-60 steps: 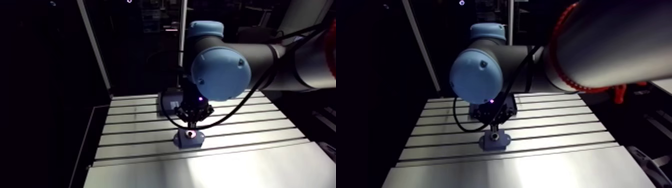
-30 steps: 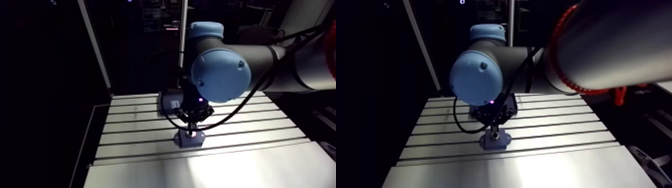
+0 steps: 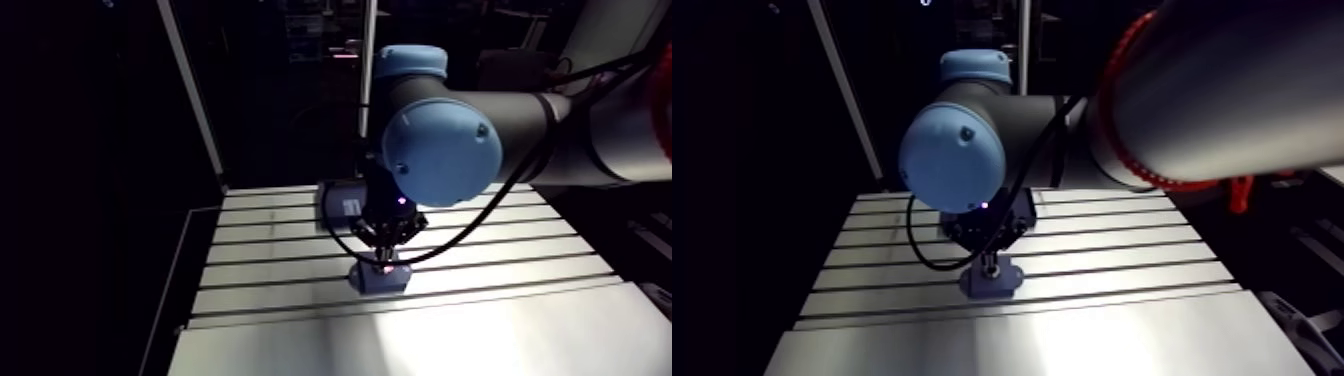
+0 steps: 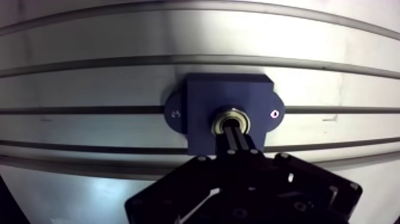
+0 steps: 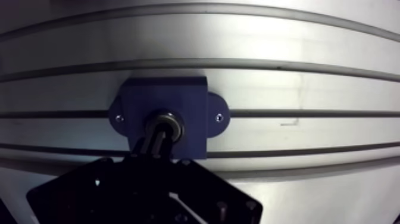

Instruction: Pick up the bearing and press it into the housing until flush.

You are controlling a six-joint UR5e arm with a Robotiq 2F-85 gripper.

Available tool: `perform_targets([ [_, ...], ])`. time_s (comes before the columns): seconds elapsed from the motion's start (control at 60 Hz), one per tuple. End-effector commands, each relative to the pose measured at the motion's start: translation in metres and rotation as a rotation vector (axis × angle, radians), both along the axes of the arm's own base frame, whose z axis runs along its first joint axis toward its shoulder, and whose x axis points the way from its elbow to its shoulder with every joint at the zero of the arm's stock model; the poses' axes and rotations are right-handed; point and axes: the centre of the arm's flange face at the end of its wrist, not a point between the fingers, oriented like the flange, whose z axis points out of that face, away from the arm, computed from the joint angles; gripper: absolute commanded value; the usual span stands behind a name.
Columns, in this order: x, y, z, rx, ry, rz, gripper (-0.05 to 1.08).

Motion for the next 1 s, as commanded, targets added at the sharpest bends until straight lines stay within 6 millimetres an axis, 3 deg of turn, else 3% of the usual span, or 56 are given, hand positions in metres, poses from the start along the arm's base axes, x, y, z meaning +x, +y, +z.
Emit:
perform_targets([
  [0.017, 0.000, 0.000, 0.000, 0.000, 0.008, 0.021, 1.03],
  [1.0, -0.002, 0.000, -0.011, 0.000, 0.010, 0.028, 1.03],
])
